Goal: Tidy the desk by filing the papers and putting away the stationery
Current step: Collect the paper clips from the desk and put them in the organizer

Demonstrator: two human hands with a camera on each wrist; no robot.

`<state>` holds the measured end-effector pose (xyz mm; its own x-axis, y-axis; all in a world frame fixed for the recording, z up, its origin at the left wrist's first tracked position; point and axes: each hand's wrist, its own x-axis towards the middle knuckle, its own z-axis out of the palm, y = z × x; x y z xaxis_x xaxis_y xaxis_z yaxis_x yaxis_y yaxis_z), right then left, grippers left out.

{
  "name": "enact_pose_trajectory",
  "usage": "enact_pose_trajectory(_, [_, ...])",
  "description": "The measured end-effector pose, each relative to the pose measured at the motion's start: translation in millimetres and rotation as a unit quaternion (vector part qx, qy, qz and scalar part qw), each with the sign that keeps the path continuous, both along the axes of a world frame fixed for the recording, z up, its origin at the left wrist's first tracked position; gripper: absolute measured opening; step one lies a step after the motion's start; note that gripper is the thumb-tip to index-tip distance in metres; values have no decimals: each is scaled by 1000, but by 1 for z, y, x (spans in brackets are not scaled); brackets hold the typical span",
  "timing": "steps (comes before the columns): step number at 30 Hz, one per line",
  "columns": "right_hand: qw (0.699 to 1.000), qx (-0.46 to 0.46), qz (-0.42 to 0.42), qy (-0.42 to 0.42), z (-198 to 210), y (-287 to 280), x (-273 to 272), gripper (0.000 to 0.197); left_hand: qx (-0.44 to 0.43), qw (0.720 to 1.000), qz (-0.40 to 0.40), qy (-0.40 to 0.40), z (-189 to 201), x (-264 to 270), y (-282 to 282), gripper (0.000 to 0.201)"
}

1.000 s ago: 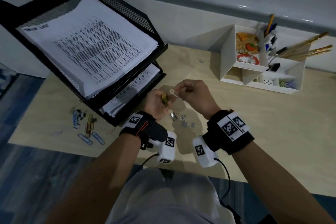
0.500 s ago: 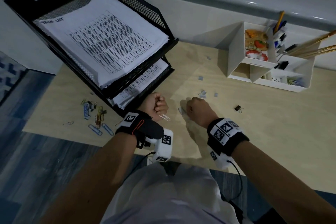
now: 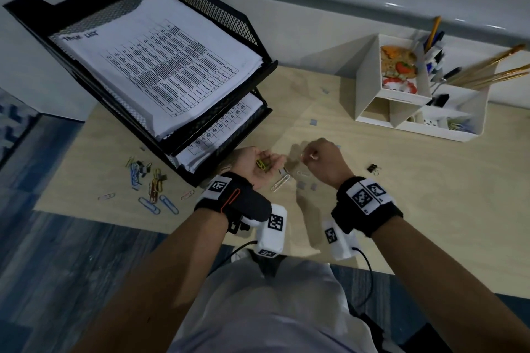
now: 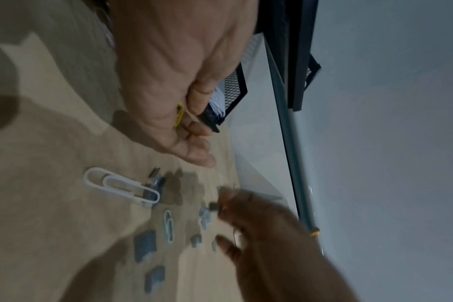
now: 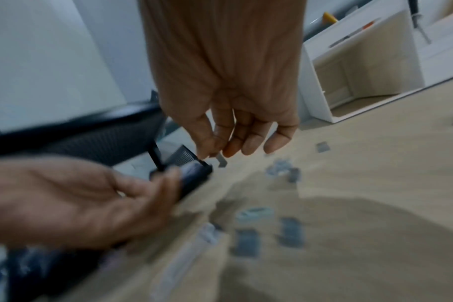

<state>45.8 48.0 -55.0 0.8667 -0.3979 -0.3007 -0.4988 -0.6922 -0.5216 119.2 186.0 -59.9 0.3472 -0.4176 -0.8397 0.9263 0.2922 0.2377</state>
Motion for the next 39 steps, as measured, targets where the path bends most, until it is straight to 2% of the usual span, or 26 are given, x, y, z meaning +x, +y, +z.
enact_pose_trajectory(2, [998, 48, 7, -37, 17, 10, 3, 14, -12, 1000, -27, -10, 2, -6, -3, 39])
enact_pose_trajectory(6, [985, 163, 7, -57, 37, 19, 7, 12, -23, 999, -41, -26, 4, -14, -11, 42])
enact_pose_trajectory(9, [995, 84, -17, -53, 19, 4, 4, 12, 38, 995, -83, -51, 2, -8, -4, 41])
enact_pose_trajectory(12, [999, -6, 34, 30, -5, 1, -9, 15, 93, 977, -156, -116, 1, -1, 8, 40])
enact_pose_trajectory(14, [996, -31, 59, 51, -16, 5, -16, 17, 146, 953, -211, -160, 4, 0, 12, 39])
enact_pose_trajectory(17, [995, -44, 79, 44, -22, 7, -16, 17, 256, 883, -302, -251, 6, -9, 10, 38])
enact_pose_trajectory(18, [994, -45, 86, 51, -22, 8, -16, 15, 273, 864, -324, -272, 3, -12, 7, 38])
enact_pose_trajectory(19, [993, -43, 92, 59, -21, 7, -16, 15, 272, 859, -339, -272, 0, -15, 4, 36])
enact_pose_trajectory(21, [994, -29, 91, 54, -18, 8, -17, 17, 235, 871, -344, -261, -4, -21, 2, 35])
enact_pose_trajectory(25, [991, 11, 136, 1, -12, 21, -20, 16, 151, 929, -274, -199, -3, -23, 10, 42])
enact_pose_trajectory(28, [980, -25, 197, 28, -15, 27, -19, 19, 123, 946, -240, -180, -2, -20, 17, 37])
enact_pose_trajectory(33, [971, -79, 223, 27, -15, 26, -21, 13, 79, 967, -187, -154, -1, -16, 33, 25])
enact_pose_trajectory(35, [977, -71, 201, 12, -15, 23, -21, 13, 66, 968, -185, -156, -1, -15, 36, 19])
enact_pose_trajectory(36, [983, -56, 174, 1, -15, 21, -20, 12, 58, 968, -184, -163, -2, -15, 37, 24])
enact_pose_trajectory(39, [998, 10, 52, -34, -15, 11, -16, 9, 67, 955, -212, -195, -3, -15, 38, 23])
